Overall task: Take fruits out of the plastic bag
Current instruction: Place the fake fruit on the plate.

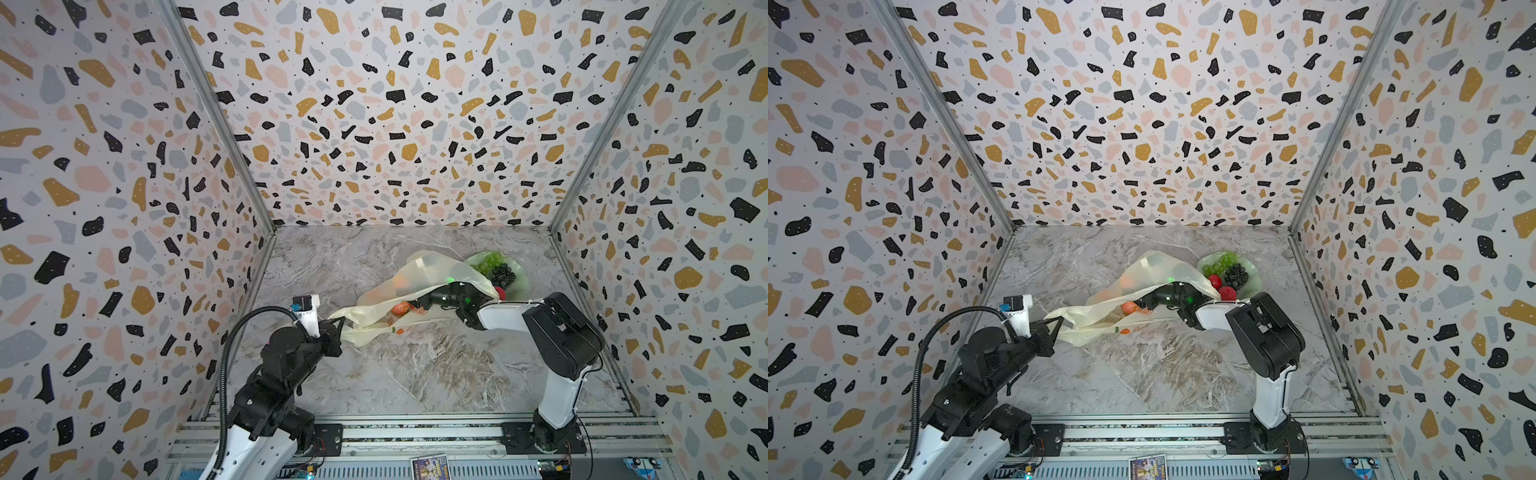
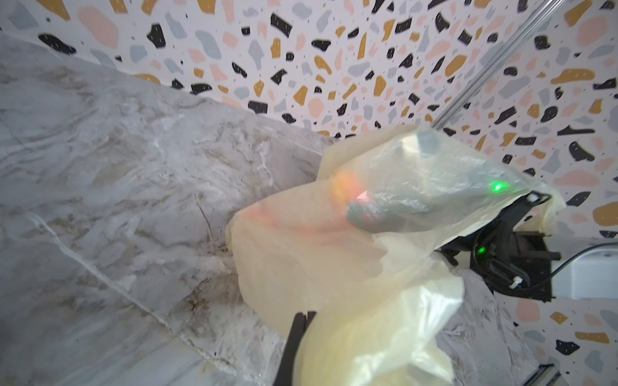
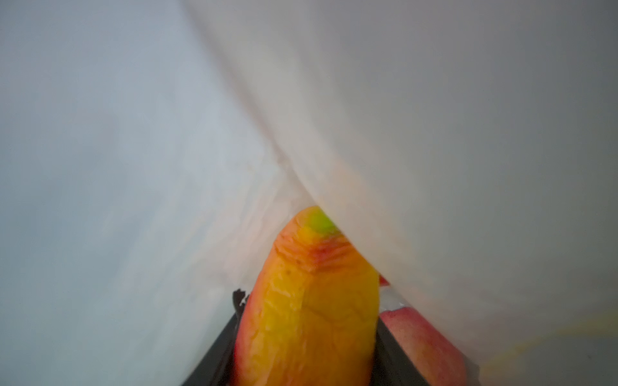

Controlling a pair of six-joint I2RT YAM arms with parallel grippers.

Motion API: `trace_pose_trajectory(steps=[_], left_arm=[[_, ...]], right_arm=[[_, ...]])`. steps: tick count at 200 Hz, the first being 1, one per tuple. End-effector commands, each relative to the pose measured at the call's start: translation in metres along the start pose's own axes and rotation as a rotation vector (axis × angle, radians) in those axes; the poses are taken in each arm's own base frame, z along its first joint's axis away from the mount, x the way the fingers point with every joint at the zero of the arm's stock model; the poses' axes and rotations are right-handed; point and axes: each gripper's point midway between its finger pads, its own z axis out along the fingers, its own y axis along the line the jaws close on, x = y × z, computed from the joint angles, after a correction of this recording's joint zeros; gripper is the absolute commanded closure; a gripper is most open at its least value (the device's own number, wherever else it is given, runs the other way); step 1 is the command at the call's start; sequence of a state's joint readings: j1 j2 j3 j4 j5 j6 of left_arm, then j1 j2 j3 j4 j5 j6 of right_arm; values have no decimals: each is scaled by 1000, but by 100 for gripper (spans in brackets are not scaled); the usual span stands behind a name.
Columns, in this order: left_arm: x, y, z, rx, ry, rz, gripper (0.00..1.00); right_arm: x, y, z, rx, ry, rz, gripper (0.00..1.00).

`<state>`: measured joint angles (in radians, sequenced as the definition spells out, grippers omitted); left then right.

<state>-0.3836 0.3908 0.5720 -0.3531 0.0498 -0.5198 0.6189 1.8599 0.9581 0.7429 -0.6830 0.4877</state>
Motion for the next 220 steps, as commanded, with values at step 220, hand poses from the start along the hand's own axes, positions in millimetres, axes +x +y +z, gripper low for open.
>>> trace_pose_trajectory(steps=[220], left_arm=[[-103, 34, -41, -250, -530, -127, 100]], right_arm=[[82, 40, 11, 100, 459, -530, 79]])
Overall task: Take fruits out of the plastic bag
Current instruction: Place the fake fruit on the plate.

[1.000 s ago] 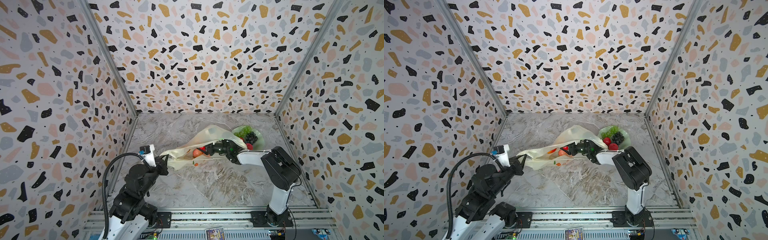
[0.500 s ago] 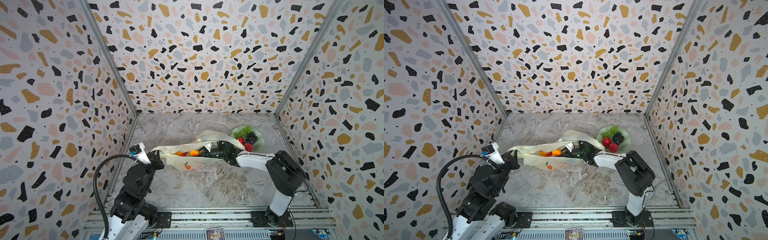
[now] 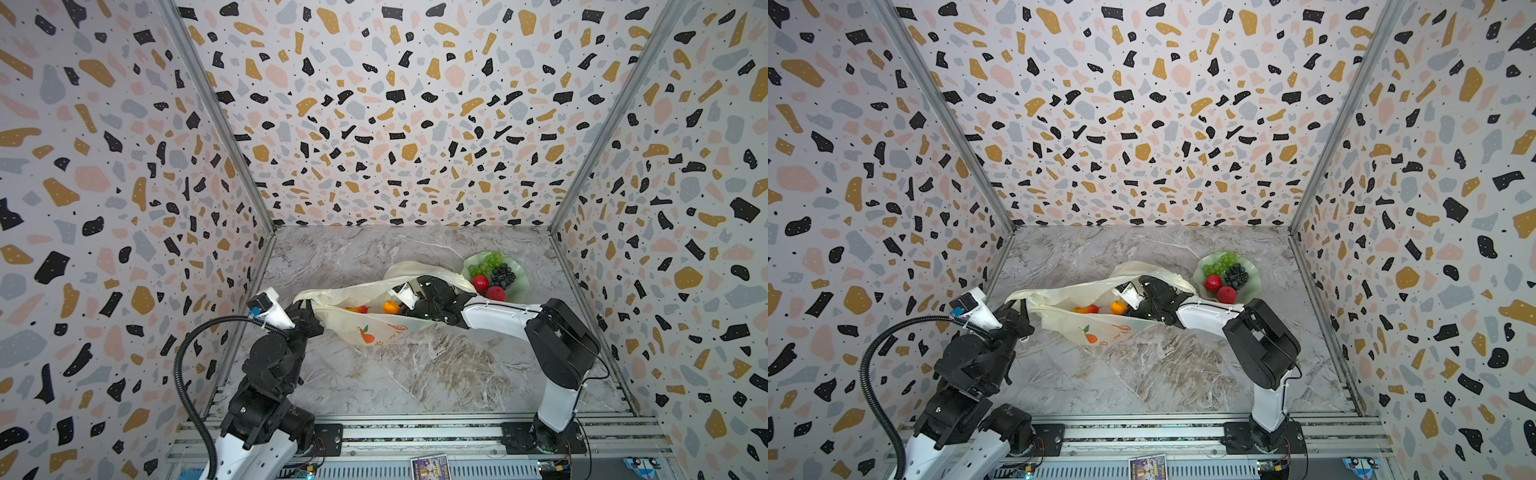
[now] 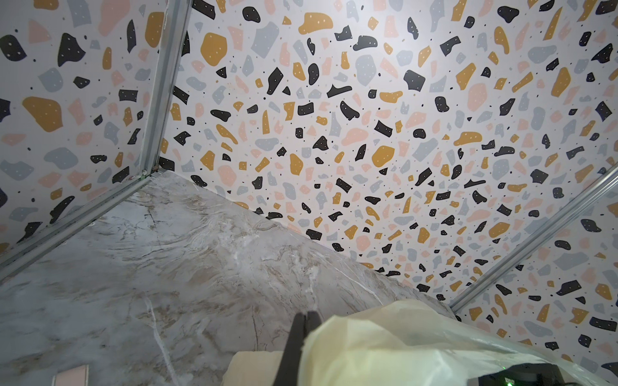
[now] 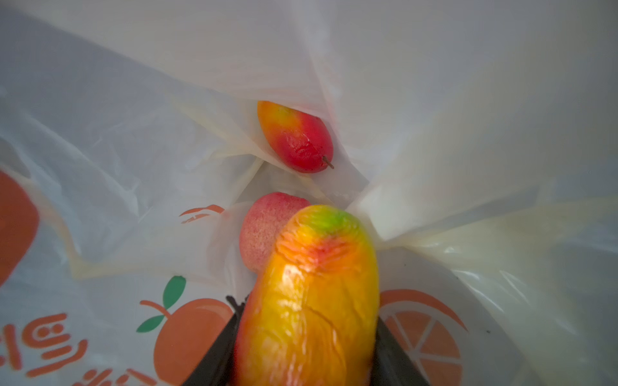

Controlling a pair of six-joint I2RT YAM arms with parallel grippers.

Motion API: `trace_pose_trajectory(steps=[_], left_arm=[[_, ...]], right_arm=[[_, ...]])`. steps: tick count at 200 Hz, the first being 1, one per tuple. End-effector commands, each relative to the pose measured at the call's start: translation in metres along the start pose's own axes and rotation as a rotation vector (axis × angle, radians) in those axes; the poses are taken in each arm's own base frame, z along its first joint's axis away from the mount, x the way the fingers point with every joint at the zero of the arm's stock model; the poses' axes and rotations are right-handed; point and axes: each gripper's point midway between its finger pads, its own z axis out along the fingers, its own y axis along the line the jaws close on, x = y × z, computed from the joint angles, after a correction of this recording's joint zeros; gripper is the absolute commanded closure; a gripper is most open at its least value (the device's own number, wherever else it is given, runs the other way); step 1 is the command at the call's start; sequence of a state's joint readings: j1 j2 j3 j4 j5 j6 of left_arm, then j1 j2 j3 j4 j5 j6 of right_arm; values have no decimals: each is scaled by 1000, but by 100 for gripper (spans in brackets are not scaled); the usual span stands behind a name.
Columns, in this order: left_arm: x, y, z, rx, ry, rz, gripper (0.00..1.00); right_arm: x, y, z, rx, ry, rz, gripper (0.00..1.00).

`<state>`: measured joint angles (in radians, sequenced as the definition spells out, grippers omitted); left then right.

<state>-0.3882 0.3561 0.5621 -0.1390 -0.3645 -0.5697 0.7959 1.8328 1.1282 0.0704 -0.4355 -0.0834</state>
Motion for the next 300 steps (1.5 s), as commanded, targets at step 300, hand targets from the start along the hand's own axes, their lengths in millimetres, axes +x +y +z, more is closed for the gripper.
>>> trace_pose_trajectory(steps=[300], left_arm=[[50, 26, 18, -100, 112, -14, 100]], right_arm=[[-172, 157, -172, -838, -570, 10, 88]])
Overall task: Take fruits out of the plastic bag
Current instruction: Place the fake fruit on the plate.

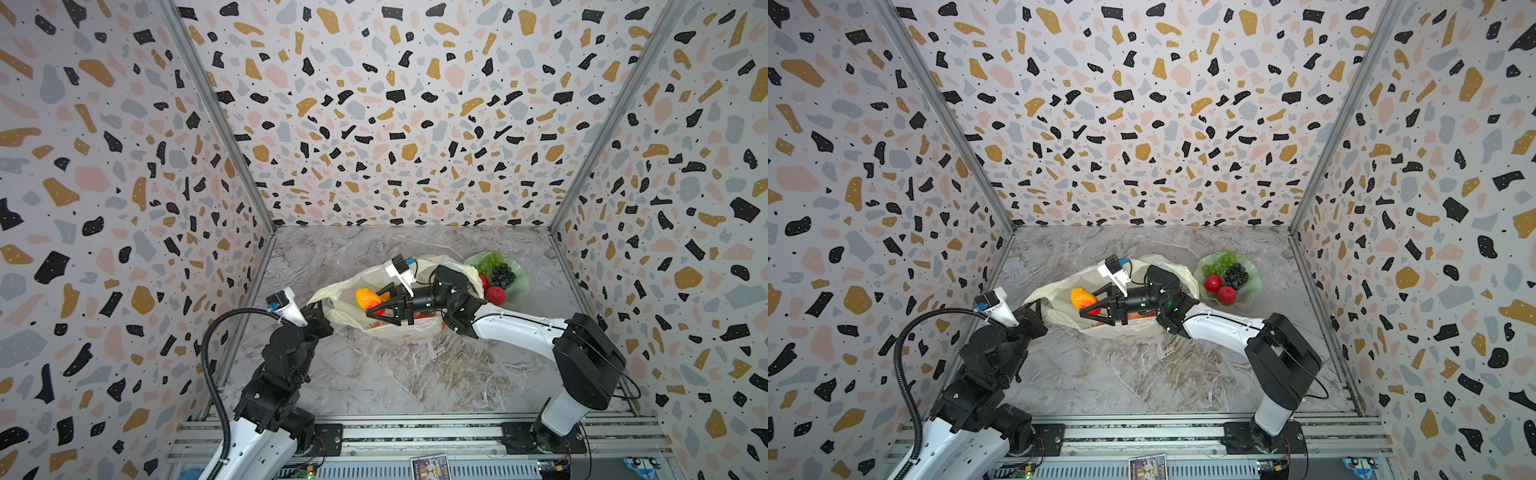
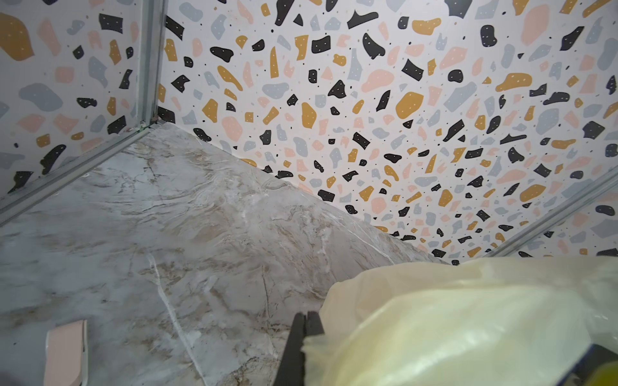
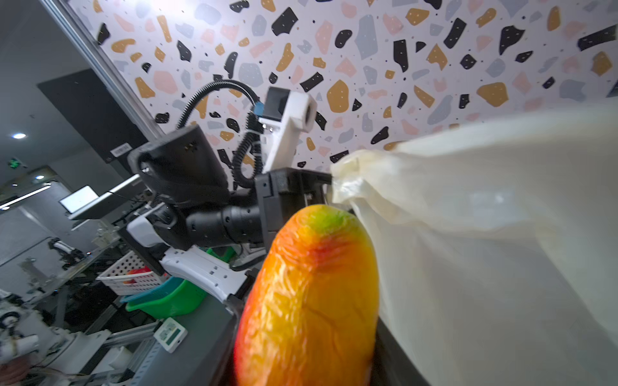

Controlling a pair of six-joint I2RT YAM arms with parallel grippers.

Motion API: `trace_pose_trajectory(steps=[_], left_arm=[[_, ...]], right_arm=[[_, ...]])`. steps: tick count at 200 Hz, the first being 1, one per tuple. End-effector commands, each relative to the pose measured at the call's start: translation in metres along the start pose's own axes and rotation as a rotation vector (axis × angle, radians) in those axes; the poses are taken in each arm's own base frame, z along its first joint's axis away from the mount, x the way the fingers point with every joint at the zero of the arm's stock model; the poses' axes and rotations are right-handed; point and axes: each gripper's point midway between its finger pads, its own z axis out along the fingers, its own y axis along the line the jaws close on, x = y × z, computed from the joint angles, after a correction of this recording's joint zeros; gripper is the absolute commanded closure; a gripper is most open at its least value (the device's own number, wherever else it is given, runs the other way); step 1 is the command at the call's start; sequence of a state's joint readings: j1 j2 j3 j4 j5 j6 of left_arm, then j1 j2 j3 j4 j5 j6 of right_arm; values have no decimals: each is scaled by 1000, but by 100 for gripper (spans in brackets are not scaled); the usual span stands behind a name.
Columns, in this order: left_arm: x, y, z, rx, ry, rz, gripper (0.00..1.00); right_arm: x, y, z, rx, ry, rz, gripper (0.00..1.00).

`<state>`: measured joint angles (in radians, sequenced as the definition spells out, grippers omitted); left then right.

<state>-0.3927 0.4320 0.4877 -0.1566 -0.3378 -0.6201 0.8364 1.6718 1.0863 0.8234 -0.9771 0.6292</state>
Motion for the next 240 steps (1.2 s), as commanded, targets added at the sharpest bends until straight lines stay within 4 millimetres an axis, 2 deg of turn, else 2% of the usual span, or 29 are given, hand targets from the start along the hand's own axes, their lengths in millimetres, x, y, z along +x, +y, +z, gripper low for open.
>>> trace_pose_trajectory(steps=[1, 55, 83, 113, 139, 148, 176, 194, 215, 240], left_arm=[[-5, 8, 1, -40, -38, -27, 100], [-16, 10, 9, -104, -55, -11, 100], [-21, 6, 11, -98, -65, -5, 100], [-35, 8, 4, -128, -99, 31, 100], [-48, 12, -4, -177, -122, 78, 100], [-51, 13, -5, -188, -124, 95, 100], [-52, 21, -10, -228, -125, 113, 100], [-47, 25, -10, -232, -125, 105, 100], [-42, 27, -9, -230, -126, 96, 100], [-39, 27, -6, -222, -123, 91, 100]], right_arm=[[-35, 54, -12, -197, -17, -32, 88], [-29, 104, -29, -476, 42, -3, 89], [-34, 115, -25, -504, 37, -7, 90], [-56, 115, -29, -458, -5, -40, 90], [-72, 100, -35, -344, -9, -86, 90], [-77, 89, -38, -273, 1, -51, 90], [-97, 55, -59, 22, -3, -150, 89], [-110, 30, -85, 261, -10, -189, 88], [-122, 18, -122, 420, -43, -223, 88], [-123, -20, -184, 726, -77, -183, 88]])
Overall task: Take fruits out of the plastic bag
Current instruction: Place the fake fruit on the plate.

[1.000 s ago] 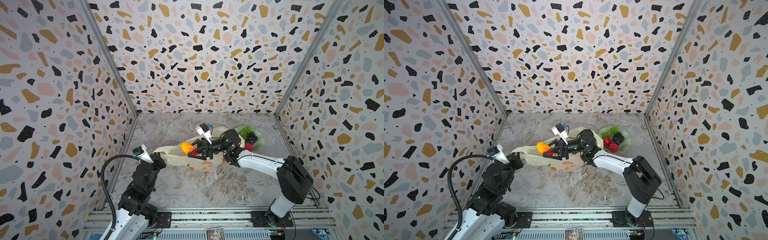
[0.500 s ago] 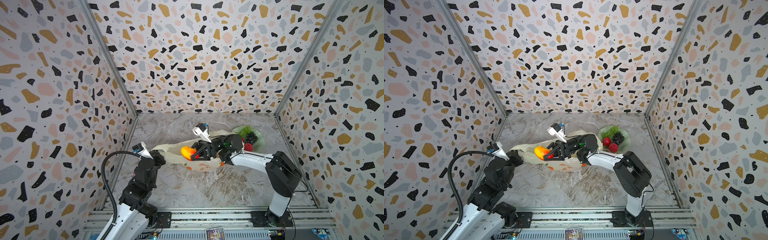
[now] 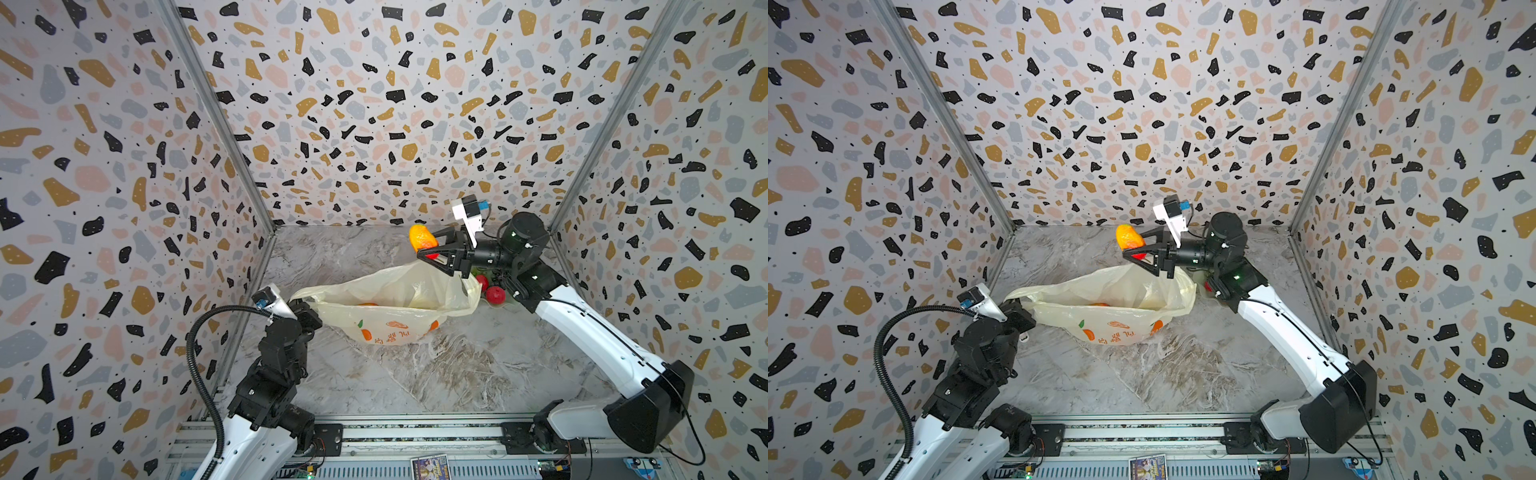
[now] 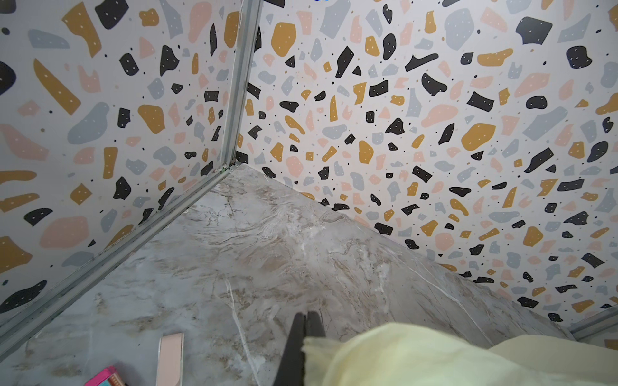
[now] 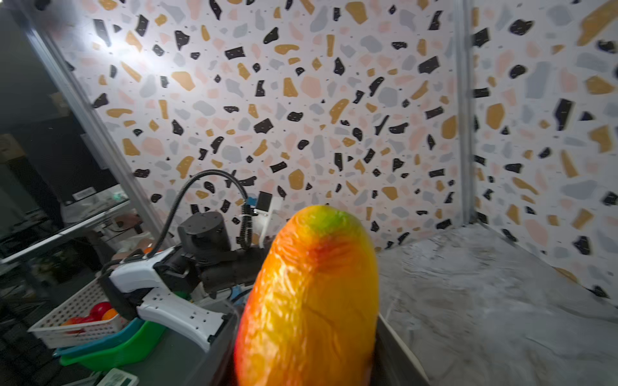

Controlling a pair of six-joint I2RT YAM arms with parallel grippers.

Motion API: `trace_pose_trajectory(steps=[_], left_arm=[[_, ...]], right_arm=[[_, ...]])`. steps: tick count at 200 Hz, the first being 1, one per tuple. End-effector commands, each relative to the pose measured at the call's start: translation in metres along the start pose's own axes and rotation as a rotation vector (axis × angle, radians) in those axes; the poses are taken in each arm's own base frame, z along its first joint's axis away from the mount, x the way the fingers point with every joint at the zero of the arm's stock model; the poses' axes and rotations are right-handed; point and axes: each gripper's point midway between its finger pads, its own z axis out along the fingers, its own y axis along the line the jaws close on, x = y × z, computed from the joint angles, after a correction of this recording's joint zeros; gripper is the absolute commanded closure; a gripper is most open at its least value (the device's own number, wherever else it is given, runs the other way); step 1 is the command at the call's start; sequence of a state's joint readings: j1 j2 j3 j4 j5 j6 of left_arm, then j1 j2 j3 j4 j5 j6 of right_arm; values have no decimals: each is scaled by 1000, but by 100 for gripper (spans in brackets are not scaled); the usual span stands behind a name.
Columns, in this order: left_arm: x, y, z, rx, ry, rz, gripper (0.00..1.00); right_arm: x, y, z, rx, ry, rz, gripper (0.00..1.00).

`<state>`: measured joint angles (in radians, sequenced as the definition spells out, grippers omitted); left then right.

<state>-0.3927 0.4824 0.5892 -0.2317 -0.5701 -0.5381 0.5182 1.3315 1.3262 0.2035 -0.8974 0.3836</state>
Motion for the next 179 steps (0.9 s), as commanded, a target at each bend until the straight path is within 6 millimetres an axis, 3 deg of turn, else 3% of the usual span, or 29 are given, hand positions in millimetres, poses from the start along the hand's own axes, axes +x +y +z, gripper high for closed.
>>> trace_pose_trajectory(steps=[1, 18, 50, 84, 116, 155, 179], left_arm=[[0, 3, 2, -14, -19, -2, 100], [1, 2, 3, -7, -17, 3, 100], [-1, -1, 2, 5, -18, 15, 100], [3, -1, 4, 8, -7, 19, 100], [8, -2, 6, 17, -1, 13, 100], [13, -3, 8, 23, 9, 19, 100], [13, -4, 8, 28, 8, 17, 100]], right_arm=[[28, -66, -39, 353, 92, 12, 88], [44, -114, -79, 620, 142, 29, 87], [98, -191, -169, 982, 244, 172, 87], [154, -228, -242, 1178, 202, 399, 86], [198, -233, -276, 1264, 130, 540, 82], [239, -246, -283, 1234, 178, 665, 78], [253, -252, -284, 1228, 204, 704, 67]])
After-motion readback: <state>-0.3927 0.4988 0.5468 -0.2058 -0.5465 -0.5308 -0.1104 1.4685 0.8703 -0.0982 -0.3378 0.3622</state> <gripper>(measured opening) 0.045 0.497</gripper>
